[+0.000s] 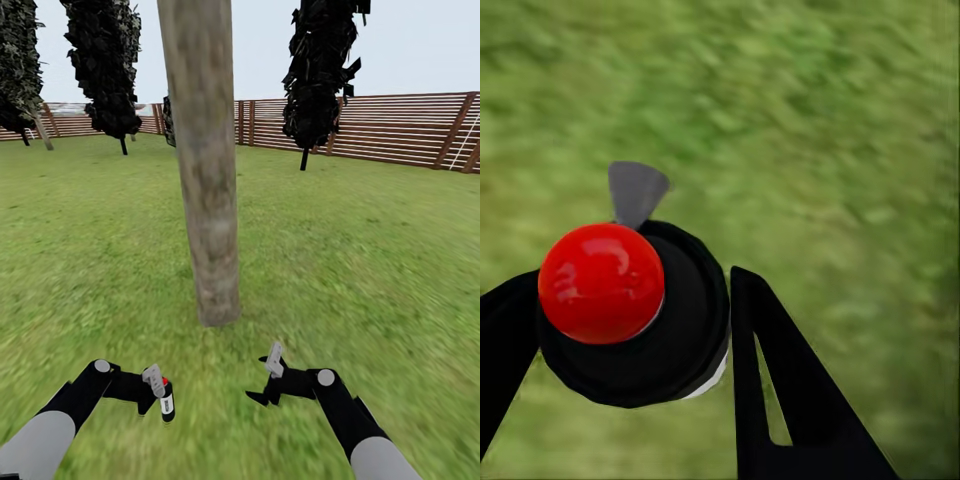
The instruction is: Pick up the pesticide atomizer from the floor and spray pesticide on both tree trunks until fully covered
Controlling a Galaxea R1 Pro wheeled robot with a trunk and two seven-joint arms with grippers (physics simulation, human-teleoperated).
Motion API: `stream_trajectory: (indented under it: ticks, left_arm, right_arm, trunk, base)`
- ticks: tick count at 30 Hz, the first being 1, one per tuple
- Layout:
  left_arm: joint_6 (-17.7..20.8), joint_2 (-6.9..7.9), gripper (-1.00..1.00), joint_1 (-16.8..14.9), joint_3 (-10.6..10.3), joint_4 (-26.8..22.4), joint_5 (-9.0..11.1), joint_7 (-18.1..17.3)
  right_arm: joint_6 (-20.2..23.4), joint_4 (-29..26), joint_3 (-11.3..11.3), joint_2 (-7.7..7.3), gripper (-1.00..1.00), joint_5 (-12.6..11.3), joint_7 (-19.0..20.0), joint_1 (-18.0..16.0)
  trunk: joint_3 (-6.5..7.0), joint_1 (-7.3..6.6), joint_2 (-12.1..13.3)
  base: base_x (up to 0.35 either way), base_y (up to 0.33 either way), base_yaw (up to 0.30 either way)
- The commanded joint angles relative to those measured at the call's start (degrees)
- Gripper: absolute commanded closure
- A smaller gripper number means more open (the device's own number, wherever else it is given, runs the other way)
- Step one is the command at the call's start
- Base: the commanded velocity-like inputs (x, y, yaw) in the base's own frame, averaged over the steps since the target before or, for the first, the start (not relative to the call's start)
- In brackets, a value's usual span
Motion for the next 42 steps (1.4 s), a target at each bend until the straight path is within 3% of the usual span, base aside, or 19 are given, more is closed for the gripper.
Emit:
stream_trajectory:
  ticks: [1, 4, 5, 7, 8, 9, 15, 19, 20, 22, 24, 33, 42]
  left_arm:
    - [-0.1, -0.04, 1.00, 0.0, 0.3, -0.1, -0.5, -0.3]
    - [-0.2, -0.10, 1.00, 0.0, 0.3, -0.1, -0.5, -0.4]
    - [-0.3, -0.14, 1.00, 0.1, 0.3, -0.1, -0.6, -0.5]
    - [-0.3, -0.18, 1.00, 0.1, -0.4, -0.1, -0.6, -0.5]
    - [-0.2, -0.19, 1.00, 0.0, -3.0, -0.1, -0.6, -0.3]
    - [-0.2, -0.26, 1.00, 0.0, -3.8, -0.1, -0.6, -0.2]
    - [-0.5, -0.84, 1.00, 0.0, -5.5, -0.2, -0.5, 0.0]
    - [-0.9, -1.07, 1.00, 0.0, -7.6, -0.2, -0.5, 0.2]
    - [-0.9, -1.16, 1.00, 0.0, -8.5, -0.2, -0.5, 0.2]
    - [-1.0, -3.26, 1.00, 0.0, -13.8, -0.2, -0.5, 0.2]
    - [-1.0, -3.78, 1.00, 0.0, -14.7, -0.2, -0.5, 0.2]
    - [-0.9, -6.58, 1.00, -0.1, -15.6, -0.8, -0.6, 0.3]
    - [-0.7, -9.33, 1.00, -0.1, -15.6, -2.8, -0.6, 0.3]
  right_arm:
    - [-0.5, 0.0, 0.4, 0.24, -1.00, 0.6, 0.5, 0.0]
    - [-0.5, -0.3, 1.4, 0.54, -1.00, 0.7, 2.7, 0.0]
    - [-0.5, -1.2, 1.6, 0.58, 1.00, 0.7, 3.2, 0.0]
    - [-0.4, -1.9, 1.7, 0.59, 1.00, 0.7, 3.4, 0.0]
    - [-0.4, -2.2, 1.7, 0.60, 1.00, 0.7, 3.5, 0.0]
    - [-0.4, -2.3, 1.7, 0.60, 1.00, 0.7, 3.5, 0.0]
    - [-0.4, -2.3, 2.0, 0.60, 1.00, 0.7, 3.8, 0.0]
    - [-0.4, -2.8, 4.3, 0.60, 1.00, 0.7, 6.0, 0.0]
    - [-0.3, -2.9, 4.6, 0.63, 1.00, 0.7, 6.2, 0.0]
    - [0.0, -3.5, 5.2, 0.76, 1.00, 0.7, 6.6, 0.0]
    - [0.0, -3.5, 5.2, 0.77, 1.00, 0.7, 6.6, 0.0]
    - [0.0, -3.7, 5.3, 1.88, 1.00, 0.7, 6.7, 0.0]
    - [0.0, -3.7, 5.3, 2.00, 1.00, 0.7, 6.7, 0.0]
  trunk:
    - [-0.05, 0.02, 0.0]
    - [-0.05, 0.02, 0.0]
    - [-0.05, 0.02, 0.0]
    - [-0.05, 0.02, 0.0]
    - [-0.05, 0.02, 0.0]
    - [-0.05, 0.02, 0.0]
    - [-0.05, 0.02, 0.0]
    - [-0.05, 0.02, 0.0]
    - [-0.05, 0.02, 0.0]
    - [-0.05, 0.02, 0.0]
    - [-0.05, 0.02, 0.0]
    - [-0.05, 0.02, 0.0]
    - [-0.05, 0.02, 0.0]
  base:
    - [0.286, 0.000, 0.000]
    - [0.191, 0.000, 0.000]
    - [0.036, 0.000, 0.000]
    - [0.019, 0.000, 0.000]
    - [0.003, 0.000, 0.000]
    - [0.002, 0.000, 0.000]
    - [0.000, 0.000, 0.000]
    - [0.000, 0.000, 0.000]
    - [0.000, 0.000, 0.000]
    - [0.000, 0.000, 0.000]
    - [0.000, 0.000, 0.000]
    - [0.000, 0.000, 0.000]
    - [0.000, 0.000, 0.000]
